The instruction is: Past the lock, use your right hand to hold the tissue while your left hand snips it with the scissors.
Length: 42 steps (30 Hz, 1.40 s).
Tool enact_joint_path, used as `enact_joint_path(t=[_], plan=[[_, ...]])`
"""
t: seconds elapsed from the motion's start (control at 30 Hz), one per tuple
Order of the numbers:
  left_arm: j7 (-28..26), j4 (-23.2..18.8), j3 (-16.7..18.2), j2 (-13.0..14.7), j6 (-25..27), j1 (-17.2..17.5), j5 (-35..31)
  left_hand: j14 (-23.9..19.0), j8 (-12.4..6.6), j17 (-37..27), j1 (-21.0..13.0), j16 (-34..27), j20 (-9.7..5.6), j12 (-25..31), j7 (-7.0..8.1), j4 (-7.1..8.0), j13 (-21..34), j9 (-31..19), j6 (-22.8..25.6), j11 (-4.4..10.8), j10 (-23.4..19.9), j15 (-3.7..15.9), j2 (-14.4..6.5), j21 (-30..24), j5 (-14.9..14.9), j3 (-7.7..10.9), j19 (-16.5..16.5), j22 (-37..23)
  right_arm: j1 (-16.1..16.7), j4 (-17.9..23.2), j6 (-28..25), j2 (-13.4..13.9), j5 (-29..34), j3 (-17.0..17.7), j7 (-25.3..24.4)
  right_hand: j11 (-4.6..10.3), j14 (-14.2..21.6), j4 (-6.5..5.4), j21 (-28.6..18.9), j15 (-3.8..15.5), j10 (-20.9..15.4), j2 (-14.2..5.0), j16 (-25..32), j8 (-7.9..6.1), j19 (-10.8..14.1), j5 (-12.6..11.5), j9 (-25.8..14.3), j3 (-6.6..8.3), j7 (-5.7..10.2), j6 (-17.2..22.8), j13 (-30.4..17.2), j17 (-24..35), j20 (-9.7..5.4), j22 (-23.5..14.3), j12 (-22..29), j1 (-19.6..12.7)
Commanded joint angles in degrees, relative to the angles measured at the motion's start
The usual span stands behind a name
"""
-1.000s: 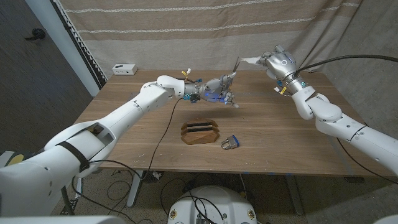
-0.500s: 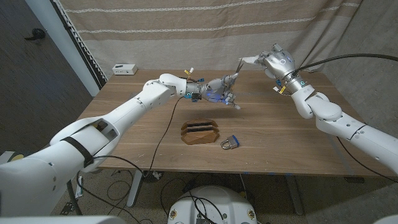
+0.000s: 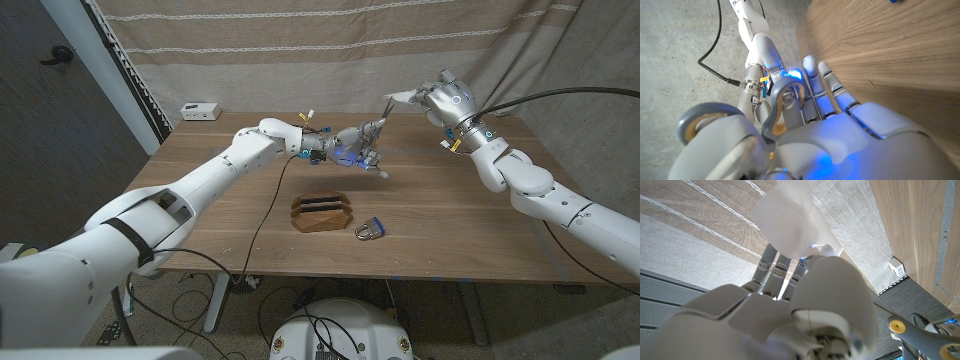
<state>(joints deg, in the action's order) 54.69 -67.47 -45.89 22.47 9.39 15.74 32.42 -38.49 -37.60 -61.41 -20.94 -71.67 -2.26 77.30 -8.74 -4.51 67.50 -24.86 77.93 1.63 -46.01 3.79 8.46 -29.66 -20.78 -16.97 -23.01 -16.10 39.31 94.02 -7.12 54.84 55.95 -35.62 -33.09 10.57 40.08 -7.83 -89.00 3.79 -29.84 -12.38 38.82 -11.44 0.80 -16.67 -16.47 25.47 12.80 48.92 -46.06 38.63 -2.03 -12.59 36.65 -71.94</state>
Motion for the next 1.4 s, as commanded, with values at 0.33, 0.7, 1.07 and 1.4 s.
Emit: enact_joint_path(t=[0.33, 0.7, 1.07, 1.4], plan=[[0.67, 0.89, -0.25, -0.77, 0.58, -0.33, 0.09, -0.53, -0.35, 0.41, -0.32, -0.07, 0.17, 13.62, -1.59, -1.88, 4.05, -0.06, 1.12, 3.81, -4.25, 4.31, 0.45, 0.15, -0.48, -2.61, -0.53, -0.30, 0.41, 0.03, 0.67, -0.22, 0.36, 0.43, -0.98, 0.34, -2.63, 0.22, -0.91, 9.17, 1.24, -0.33, 1.65, -0.31, -1.42, 0.37, -0.01, 0.50, -0.25, 0.28, -0.91, 0.98, -9.15, -0.74, 0.37, -0.49], [1.89, 2.74, -0.51, -1.53, -0.11, -0.93, -0.13, -0.45, -0.35, 0.17, -0.43, -0.17, 0.18, 13.64, -1.57, -1.85, 4.05, 0.17, 1.21, 3.76, -4.37, 4.23, 0.44, 0.20, -0.60, -2.59, -0.55, -0.42, 0.47, 0.50, 0.97, -0.11, 0.75, 0.36, -0.84, 0.28, -3.63, 0.06, -0.99, 9.19, 1.24, -0.32, 2.64, -0.41, -1.68, 0.48, -0.09, 0.62, -0.25, 0.11, -0.95, 1.59, -9.23, -1.03, 0.38, -0.50], [2.36, 3.28, -0.53, -2.03, -0.89, -1.36, -0.52, -0.59, -0.56, 0.33, -0.41, -0.09, 0.20, 13.64, -1.61, -1.77, 4.05, -0.01, 1.23, 3.72, -4.39, 4.17, 0.39, 0.21, -0.67, -2.59, -0.56, -0.57, -0.33, -0.18, 2.49, -0.59, 0.67, -0.12, -0.57, 0.65, -4.22, -0.01, -1.00, 9.25, 1.38, -0.34, 3.58, -0.41, -1.95, 0.58, 0.06, 0.77, -0.24, 0.07, -1.02, 2.06, -9.27, -1.27, 0.43, -0.56], [2.31, 3.10, -0.36, -1.81, -0.62, -1.06, -0.35, -0.55, -0.57, 0.12, -0.28, -0.17, 0.21, 13.63, -1.74, -1.66, 4.05, 0.08, 1.19, 3.75, -4.40, 4.31, 0.36, 0.28, -0.71, -2.60, -0.59, -0.60, -0.20, -0.04, 2.59, -0.47, 1.01, -0.18, -0.61, 0.42, -5.11, 0.78, -1.84, 9.16, 1.56, -0.44, 6.73, -0.59, 2.74, 0.99, 0.05, 1.16, -0.34, 0.06, -0.73, 3.06, -9.47, -4.66, 0.86, -2.55]])
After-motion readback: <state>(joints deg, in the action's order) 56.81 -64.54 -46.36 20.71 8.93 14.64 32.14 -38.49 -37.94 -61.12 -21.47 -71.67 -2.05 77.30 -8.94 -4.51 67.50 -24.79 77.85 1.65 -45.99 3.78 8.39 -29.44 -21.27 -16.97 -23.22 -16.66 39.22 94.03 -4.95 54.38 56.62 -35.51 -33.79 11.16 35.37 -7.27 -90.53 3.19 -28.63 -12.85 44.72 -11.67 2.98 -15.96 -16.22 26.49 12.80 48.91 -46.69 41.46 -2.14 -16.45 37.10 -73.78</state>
